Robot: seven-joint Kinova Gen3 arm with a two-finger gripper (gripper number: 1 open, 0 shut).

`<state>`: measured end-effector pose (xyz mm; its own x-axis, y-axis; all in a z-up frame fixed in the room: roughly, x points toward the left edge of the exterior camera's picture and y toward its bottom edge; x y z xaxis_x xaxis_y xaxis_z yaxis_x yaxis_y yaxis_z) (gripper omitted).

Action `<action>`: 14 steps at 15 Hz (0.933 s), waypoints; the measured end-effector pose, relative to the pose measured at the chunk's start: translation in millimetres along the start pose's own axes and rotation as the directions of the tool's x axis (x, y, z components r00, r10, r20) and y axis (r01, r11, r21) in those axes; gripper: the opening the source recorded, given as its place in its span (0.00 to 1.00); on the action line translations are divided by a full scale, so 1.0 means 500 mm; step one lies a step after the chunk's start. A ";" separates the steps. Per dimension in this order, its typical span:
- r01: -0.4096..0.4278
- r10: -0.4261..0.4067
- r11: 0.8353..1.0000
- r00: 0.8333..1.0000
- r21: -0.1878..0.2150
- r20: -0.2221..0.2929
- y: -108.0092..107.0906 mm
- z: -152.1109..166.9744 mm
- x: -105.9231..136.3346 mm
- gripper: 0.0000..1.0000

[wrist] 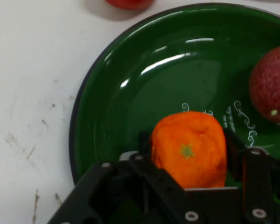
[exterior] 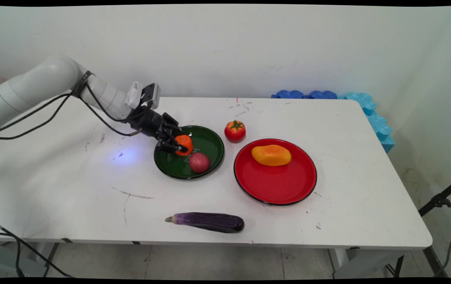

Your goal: Place the picked object on the table

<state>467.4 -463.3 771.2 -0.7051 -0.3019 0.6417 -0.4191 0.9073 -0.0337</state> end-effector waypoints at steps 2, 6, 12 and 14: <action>-0.008 0.008 1.000 1.000 -0.003 -0.003 0.003 0.003 -0.001 0.00; -0.013 0.013 1.000 1.000 -0.006 -0.025 0.011 -0.017 0.024 0.00; -0.002 -0.001 1.000 0.993 -0.026 -0.114 0.068 -0.116 0.136 0.00; 0.007 -0.014 0.999 0.990 -0.050 -0.137 0.101 -0.140 0.168 0.00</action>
<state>427.1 -422.3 876.9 -0.6141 -0.2716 0.7410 -0.3952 0.9186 0.0091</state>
